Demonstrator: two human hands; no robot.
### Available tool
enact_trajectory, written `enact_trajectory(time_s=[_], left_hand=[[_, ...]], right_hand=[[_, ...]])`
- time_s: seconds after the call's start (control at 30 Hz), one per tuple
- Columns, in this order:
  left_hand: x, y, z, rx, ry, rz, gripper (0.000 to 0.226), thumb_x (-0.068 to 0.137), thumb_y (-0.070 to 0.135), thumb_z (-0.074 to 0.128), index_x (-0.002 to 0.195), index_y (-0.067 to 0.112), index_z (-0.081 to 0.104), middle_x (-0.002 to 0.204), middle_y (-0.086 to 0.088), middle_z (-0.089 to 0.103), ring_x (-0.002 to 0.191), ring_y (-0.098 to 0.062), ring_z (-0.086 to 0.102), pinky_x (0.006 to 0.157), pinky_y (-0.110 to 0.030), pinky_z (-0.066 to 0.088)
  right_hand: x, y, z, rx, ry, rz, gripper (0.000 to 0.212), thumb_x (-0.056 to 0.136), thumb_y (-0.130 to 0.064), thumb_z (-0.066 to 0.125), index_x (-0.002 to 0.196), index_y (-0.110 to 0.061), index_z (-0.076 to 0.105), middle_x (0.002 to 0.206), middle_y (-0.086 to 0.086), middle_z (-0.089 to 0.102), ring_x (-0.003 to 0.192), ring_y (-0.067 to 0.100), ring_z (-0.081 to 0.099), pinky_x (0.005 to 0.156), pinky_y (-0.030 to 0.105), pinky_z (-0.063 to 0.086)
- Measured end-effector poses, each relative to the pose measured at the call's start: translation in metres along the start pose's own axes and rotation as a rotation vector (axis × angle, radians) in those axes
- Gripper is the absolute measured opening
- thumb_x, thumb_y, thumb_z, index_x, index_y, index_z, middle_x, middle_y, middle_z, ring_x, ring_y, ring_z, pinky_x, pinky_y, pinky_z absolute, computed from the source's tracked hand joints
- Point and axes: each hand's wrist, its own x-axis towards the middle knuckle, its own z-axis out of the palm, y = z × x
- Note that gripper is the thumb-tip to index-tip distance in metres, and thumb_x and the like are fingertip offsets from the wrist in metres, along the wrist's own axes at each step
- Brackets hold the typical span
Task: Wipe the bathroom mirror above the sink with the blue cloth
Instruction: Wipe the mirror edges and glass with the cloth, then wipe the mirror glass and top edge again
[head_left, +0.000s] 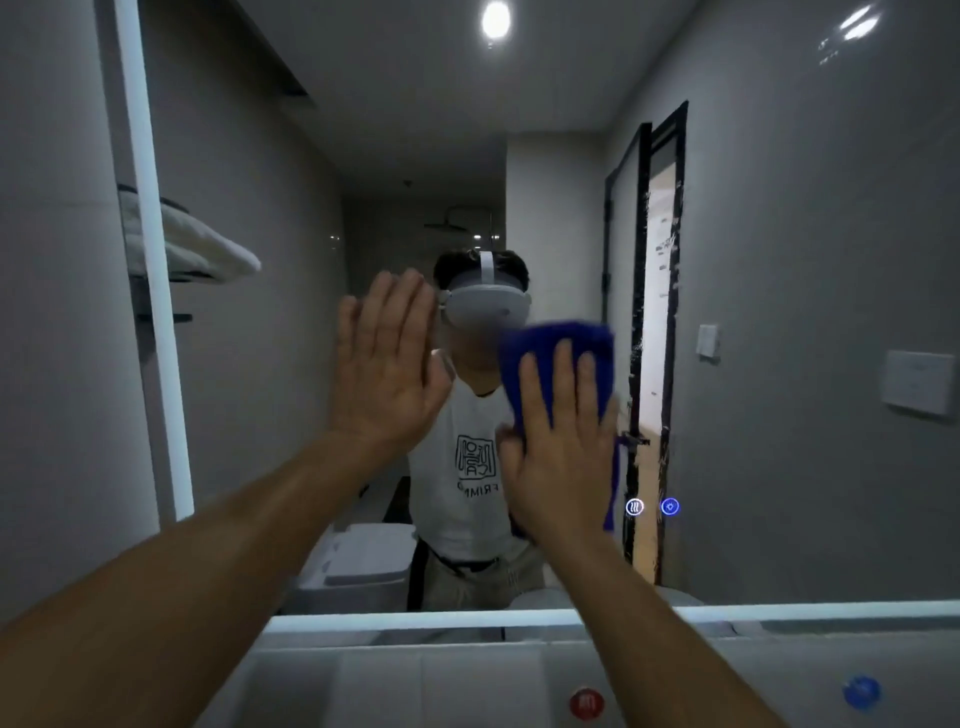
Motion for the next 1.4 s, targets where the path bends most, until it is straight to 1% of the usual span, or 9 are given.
enact_trajectory(time_s=[0.17,0.27,0.47,0.73,0.83,0.97,1.1,1.23,1.4], left_hand=[[-0.062,0.026,0.0,0.007,-0.138,0.022,0.062,0.093,0.03,0.042,0.148,0.002,0.037,0.157,-0.017,0.033,0.148,-0.031,0.024,0.119,-0.055,0.018],[-0.073,0.016,-0.001,0.041,-0.22,0.034,0.061,0.095,0.031,0.038,0.15,0.004,0.036,0.159,-0.015,0.03,0.149,-0.03,0.023,0.118,-0.055,0.02],[-0.079,0.008,0.006,0.133,-0.229,0.095,0.058,0.102,0.032,0.028,0.154,0.006,0.031,0.162,-0.013,0.026,0.15,-0.031,0.023,0.117,-0.057,0.021],[-0.082,0.004,0.01,0.097,-0.203,0.106,0.06,0.101,0.032,0.031,0.156,0.007,0.025,0.163,-0.013,0.021,0.151,-0.031,0.018,0.119,-0.056,0.017],[-0.082,0.003,0.012,0.087,-0.184,0.11,0.061,0.1,0.031,0.035,0.156,0.007,0.025,0.163,-0.013,0.023,0.151,-0.031,0.019,0.119,-0.056,0.017],[-0.083,0.003,0.013,0.097,-0.209,0.103,0.062,0.102,0.035,0.029,0.158,0.009,0.018,0.165,-0.012,0.018,0.152,-0.029,0.014,0.12,-0.054,0.013],[-0.081,0.004,0.011,0.067,-0.208,0.068,0.062,0.103,0.037,0.024,0.158,0.01,0.019,0.165,-0.011,0.017,0.153,-0.026,0.01,0.122,-0.051,0.009],[-0.074,0.029,0.006,-0.046,-0.141,0.104,0.064,0.099,0.033,0.033,0.156,0.008,0.023,0.163,-0.014,0.019,0.152,-0.028,0.011,0.122,-0.051,0.006],[-0.039,0.063,0.015,-0.111,-0.122,0.151,0.065,0.097,0.028,0.041,0.156,0.009,0.023,0.163,-0.014,0.02,0.152,-0.029,0.014,0.122,-0.054,0.01]], right_hand=[[-0.121,0.013,0.012,-0.06,-0.121,-0.28,0.081,0.086,-0.031,0.047,0.158,-0.022,0.011,0.166,0.007,0.0,0.152,0.029,0.004,0.122,0.05,0.0],[-0.106,0.031,0.005,-0.048,-0.121,-0.385,0.077,0.088,-0.029,0.048,0.157,-0.023,0.016,0.166,0.005,-0.001,0.152,0.028,0.005,0.122,0.052,0.002],[-0.011,0.008,-0.002,0.007,0.0,0.013,0.077,0.089,-0.027,0.058,0.157,-0.019,0.021,0.165,0.009,0.009,0.152,0.029,0.0,0.12,0.058,0.009],[-0.186,0.007,0.027,-0.051,-0.186,-0.364,0.077,0.088,-0.027,0.051,0.157,-0.023,0.018,0.166,0.004,0.004,0.152,0.026,0.008,0.122,0.052,0.005],[-0.189,0.039,0.016,-0.082,-0.174,-0.269,0.079,0.085,-0.024,0.049,0.157,-0.025,0.016,0.166,0.002,0.003,0.153,0.026,0.006,0.121,0.055,0.01],[-0.126,0.027,0.008,0.007,0.0,0.083,0.057,0.097,-0.03,0.036,0.151,-0.016,0.029,0.161,0.011,0.019,0.153,0.025,0.001,0.114,0.058,0.024],[-0.147,-0.013,0.021,-0.025,-0.107,-0.056,0.072,0.091,-0.028,0.045,0.157,-0.021,0.017,0.165,0.009,0.009,0.152,0.029,0.004,0.122,0.05,0.001],[-0.199,0.012,0.015,-0.064,-0.213,-0.169,0.085,0.084,-0.023,0.046,0.159,-0.026,0.006,0.166,0.001,0.001,0.153,0.026,0.005,0.121,0.05,0.005],[-0.142,0.023,0.003,-0.031,-0.143,0.0,0.081,0.086,-0.023,0.046,0.158,-0.026,0.007,0.166,0.004,0.003,0.153,0.026,0.003,0.12,0.052,0.01]])
